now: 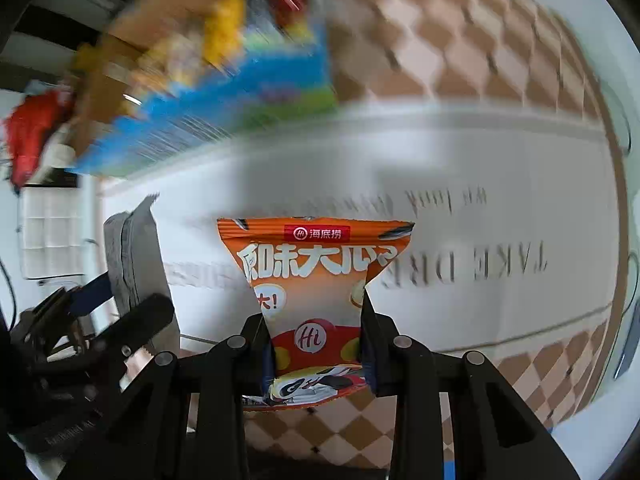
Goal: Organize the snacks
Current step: 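Carry both packets over the box and open both tools to drop them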
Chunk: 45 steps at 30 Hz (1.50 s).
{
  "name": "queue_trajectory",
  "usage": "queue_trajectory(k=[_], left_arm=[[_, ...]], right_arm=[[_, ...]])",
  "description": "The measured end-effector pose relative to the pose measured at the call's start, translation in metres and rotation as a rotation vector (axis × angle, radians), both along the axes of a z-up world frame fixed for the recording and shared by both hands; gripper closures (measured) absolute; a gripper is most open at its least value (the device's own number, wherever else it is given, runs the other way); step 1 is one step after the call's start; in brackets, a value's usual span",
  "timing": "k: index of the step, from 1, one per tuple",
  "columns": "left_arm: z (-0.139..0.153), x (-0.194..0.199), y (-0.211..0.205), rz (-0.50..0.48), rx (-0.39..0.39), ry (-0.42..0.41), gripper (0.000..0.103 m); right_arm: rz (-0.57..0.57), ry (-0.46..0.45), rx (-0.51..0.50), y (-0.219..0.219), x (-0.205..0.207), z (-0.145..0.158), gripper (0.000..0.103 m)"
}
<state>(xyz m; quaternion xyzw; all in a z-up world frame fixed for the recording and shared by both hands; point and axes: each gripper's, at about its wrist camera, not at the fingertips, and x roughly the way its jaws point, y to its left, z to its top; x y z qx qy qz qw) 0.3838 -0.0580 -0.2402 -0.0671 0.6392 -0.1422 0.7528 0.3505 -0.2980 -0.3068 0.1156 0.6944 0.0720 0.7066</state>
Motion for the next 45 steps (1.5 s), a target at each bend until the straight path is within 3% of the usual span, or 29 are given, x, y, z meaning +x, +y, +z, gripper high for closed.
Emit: queue_trajectory(k=[4,5,9,13,18,27,30,31,32,33,35,37,45], left_arm=[[0.034,0.051,0.036,0.049,0.023,-0.084,0.034],[0.033,0.064,0.046,0.061,0.036,-0.091,0.034],[0.021,0.132,0.076,0.131,0.026,-0.038,0.034],[-0.015,0.18,0.085,0.161,-0.027,0.073,0.034],[-0.055,0.211,0.074,0.162,-0.088,0.207,0.034],[-0.108,0.226,0.055,0.138,-0.095,0.379,0.034],[-0.115,0.229,0.054,0.137,-0.092,0.387,0.033],[-0.115,0.23,0.054,0.14,-0.089,0.379,0.032],[-0.114,0.231,0.055,0.148,-0.095,0.369,0.029],[-0.113,0.232,0.056,0.16,-0.102,0.36,0.022],[-0.11,0.235,0.056,0.17,-0.113,0.344,0.018],[-0.109,0.235,0.054,0.153,-0.103,0.335,0.008],[-0.098,0.227,0.051,0.108,-0.022,0.28,0.007]], right_arm=[[0.025,-0.111,0.059,0.023,0.047,0.055,0.068],[0.028,-0.132,0.054,0.034,0.062,0.057,0.068],[0.015,-0.188,0.029,0.048,0.119,0.076,0.067],[0.004,-0.17,-0.006,0.066,0.181,0.055,0.067],[0.007,-0.097,-0.03,0.084,0.23,-0.002,0.067],[0.016,-0.018,-0.028,0.09,0.253,-0.059,0.067],[0.015,0.021,0.0,0.091,0.26,-0.075,0.065],[0.015,0.031,-0.002,0.092,0.262,-0.078,0.064],[0.015,0.033,-0.015,0.091,0.264,-0.082,0.052],[0.014,0.028,-0.028,0.091,0.265,-0.083,0.032],[0.01,0.021,-0.034,0.089,0.266,-0.084,0.016],[0.003,0.02,-0.04,0.088,0.266,-0.083,0.016],[0.02,-0.005,-0.114,0.085,0.256,-0.071,0.012]])
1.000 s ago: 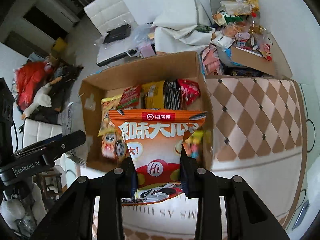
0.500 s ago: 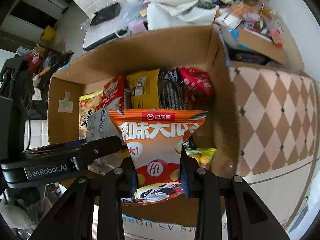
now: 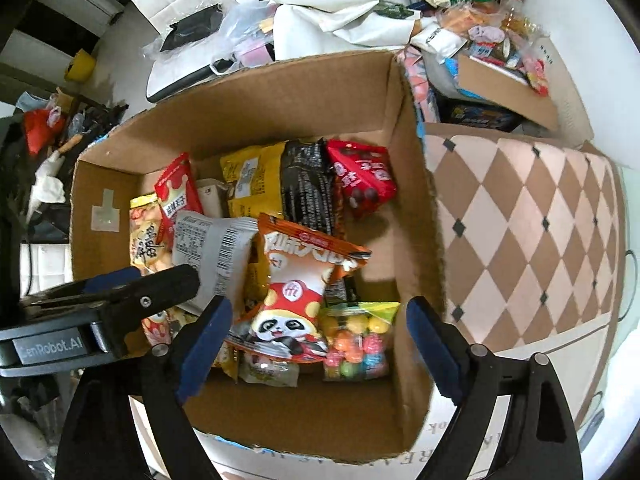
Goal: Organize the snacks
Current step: 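Carry both packets over the box and open both tools to drop them, then withdraw both tools from the box back above the table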
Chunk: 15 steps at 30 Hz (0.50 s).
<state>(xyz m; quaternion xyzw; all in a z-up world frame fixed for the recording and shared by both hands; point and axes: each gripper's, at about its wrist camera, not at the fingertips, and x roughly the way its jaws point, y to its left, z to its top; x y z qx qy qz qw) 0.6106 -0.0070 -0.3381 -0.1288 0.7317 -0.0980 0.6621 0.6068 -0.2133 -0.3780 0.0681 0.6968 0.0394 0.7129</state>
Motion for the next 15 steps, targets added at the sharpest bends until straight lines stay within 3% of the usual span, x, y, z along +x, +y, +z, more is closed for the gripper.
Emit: queue_trajectory(k=[11,15], left_arm=[[0.033,-0.027,0.016,-0.001,0.074,-0.113,0.007],[0.05,-0.043,0.019,0.026,0.121,-0.193,0.007]], right_arm=[[-0.01,-0.042,-0.054,-0.007,-0.024,0.014,0.006],[-0.012,-0.081,-0.06,-0.009,-0.037,0.028,0.006]])
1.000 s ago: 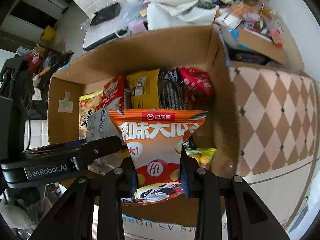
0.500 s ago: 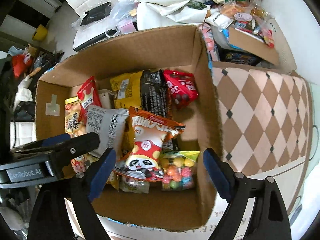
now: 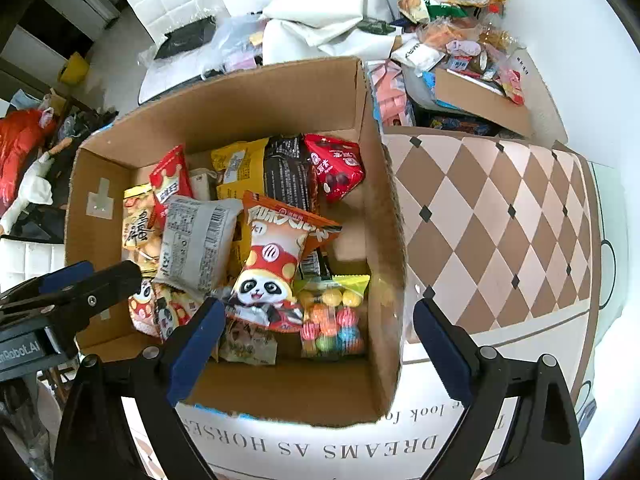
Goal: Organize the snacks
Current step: 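Withdraw both tools from the box back above the table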
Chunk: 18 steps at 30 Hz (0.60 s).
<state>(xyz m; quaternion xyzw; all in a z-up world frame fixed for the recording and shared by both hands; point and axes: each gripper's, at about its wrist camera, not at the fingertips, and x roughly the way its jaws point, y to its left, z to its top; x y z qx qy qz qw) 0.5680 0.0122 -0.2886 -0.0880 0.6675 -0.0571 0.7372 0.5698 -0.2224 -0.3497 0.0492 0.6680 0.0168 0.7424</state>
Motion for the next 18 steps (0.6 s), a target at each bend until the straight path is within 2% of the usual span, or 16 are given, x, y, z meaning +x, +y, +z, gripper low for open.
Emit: queue_trajectory(k=[2,8,18], left_arm=[[0.011,-0.011,0.002,0.01,0.027,-0.048,0.007],[0.043,-0.049,0.004,0.025,0.038,-0.165,0.007],[0.116,-0.137,-0.004,-0.014,0.082,-0.357,0.007]], right_arm=[[-0.004,-0.026,0.0,-0.001,-0.009,0.009,0.006],[-0.003,-0.116,-0.004,-0.001,-0.05,0.042,0.006],[-0.003,-0.261,-0.02,0.0,-0.136,0.106,0.006]])
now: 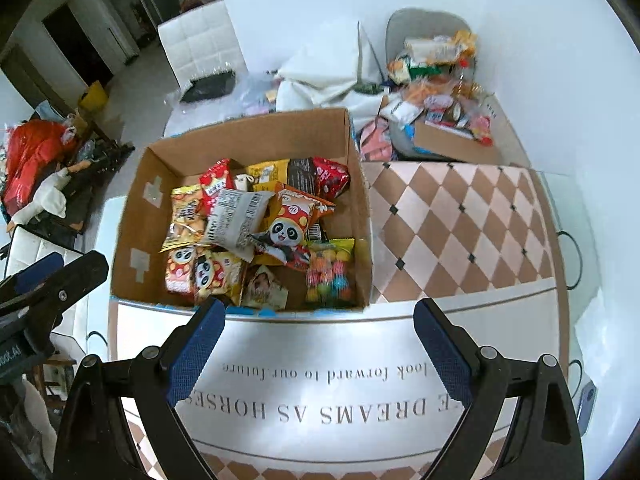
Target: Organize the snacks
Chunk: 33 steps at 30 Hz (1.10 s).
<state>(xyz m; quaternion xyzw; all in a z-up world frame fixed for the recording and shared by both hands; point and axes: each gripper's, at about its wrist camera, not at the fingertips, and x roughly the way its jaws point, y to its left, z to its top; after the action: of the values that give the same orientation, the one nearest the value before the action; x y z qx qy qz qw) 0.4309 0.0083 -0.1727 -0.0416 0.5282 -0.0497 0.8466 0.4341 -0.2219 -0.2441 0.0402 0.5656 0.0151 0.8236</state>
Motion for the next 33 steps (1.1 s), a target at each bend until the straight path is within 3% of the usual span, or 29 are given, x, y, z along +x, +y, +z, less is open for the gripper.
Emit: queue_trajectory(k=[12,19,22,33], left_arm=[[0.07,-0.096,0.015,0.018,0.028,-0.143,0.007],[0.103,-0.141,0.023,0.058,0.083,-0.244,0.007],[0.114,-0.154,0.023,0.054,0.101,-0.277,0.007],[0.125,-0.169,0.026,0.041,0.076,-0.28,0.007]], right_arm=[[-0.012,-0.164,0.006,-0.002,-0.108,0.093,0.006],[-0.012,-0.238,-0.028,0.004,-0.165,0.135,0.006],[0.0,-0.257,-0.04,0.009,-0.181,0.147,0.006],[0.034,-0.279,-0.047,0.017,-0.209,0.172,0.005]])
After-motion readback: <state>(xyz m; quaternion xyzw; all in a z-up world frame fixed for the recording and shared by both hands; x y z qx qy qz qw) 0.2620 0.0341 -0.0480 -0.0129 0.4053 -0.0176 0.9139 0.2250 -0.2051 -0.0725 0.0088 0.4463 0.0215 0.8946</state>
